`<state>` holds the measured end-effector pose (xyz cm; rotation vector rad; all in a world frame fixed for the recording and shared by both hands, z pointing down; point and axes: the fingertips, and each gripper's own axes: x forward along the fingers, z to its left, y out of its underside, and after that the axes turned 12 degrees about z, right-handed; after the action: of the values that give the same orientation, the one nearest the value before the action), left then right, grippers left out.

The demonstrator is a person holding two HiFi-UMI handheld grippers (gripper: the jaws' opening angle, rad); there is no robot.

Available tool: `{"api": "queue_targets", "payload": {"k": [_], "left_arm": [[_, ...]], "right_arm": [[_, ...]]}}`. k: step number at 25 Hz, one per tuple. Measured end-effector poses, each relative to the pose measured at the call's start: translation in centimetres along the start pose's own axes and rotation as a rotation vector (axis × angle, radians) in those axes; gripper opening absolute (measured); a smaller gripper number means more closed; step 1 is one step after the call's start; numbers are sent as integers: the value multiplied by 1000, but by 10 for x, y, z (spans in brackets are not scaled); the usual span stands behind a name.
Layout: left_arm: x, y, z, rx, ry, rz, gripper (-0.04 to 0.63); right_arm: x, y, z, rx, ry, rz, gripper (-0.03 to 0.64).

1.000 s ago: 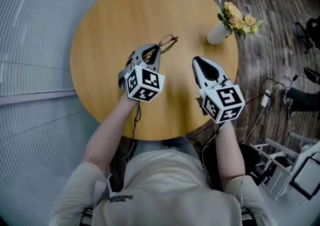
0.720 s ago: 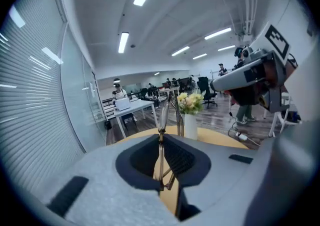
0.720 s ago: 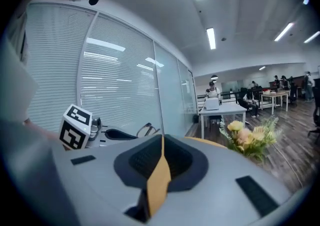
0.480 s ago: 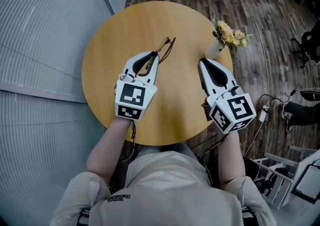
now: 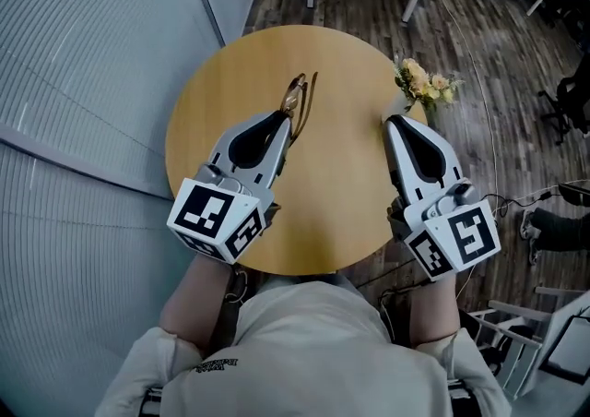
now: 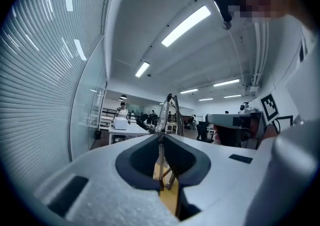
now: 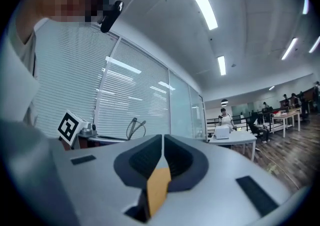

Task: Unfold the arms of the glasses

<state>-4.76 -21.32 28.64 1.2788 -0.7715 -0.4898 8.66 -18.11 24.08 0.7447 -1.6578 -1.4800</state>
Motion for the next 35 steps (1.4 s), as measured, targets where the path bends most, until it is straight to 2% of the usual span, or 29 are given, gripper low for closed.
{"api": "queue_targets", "payload": {"k": [6, 16, 28, 35], "left_arm": [[-32, -17, -3, -54, -4, -58, 43], [-59, -7, -7, -178, 30, -76, 43], [-60, 12, -29, -158, 66, -34, 44], [-63, 16, -35, -157, 72, -22, 44]], "right_arm": [[-22, -15, 24, -49, -17, -27, 37], [-29, 10, 44, -84, -45, 42, 37], [-32, 25, 46, -104, -52, 91, 37], [-33, 5, 60, -39, -144, 5, 37]]}}
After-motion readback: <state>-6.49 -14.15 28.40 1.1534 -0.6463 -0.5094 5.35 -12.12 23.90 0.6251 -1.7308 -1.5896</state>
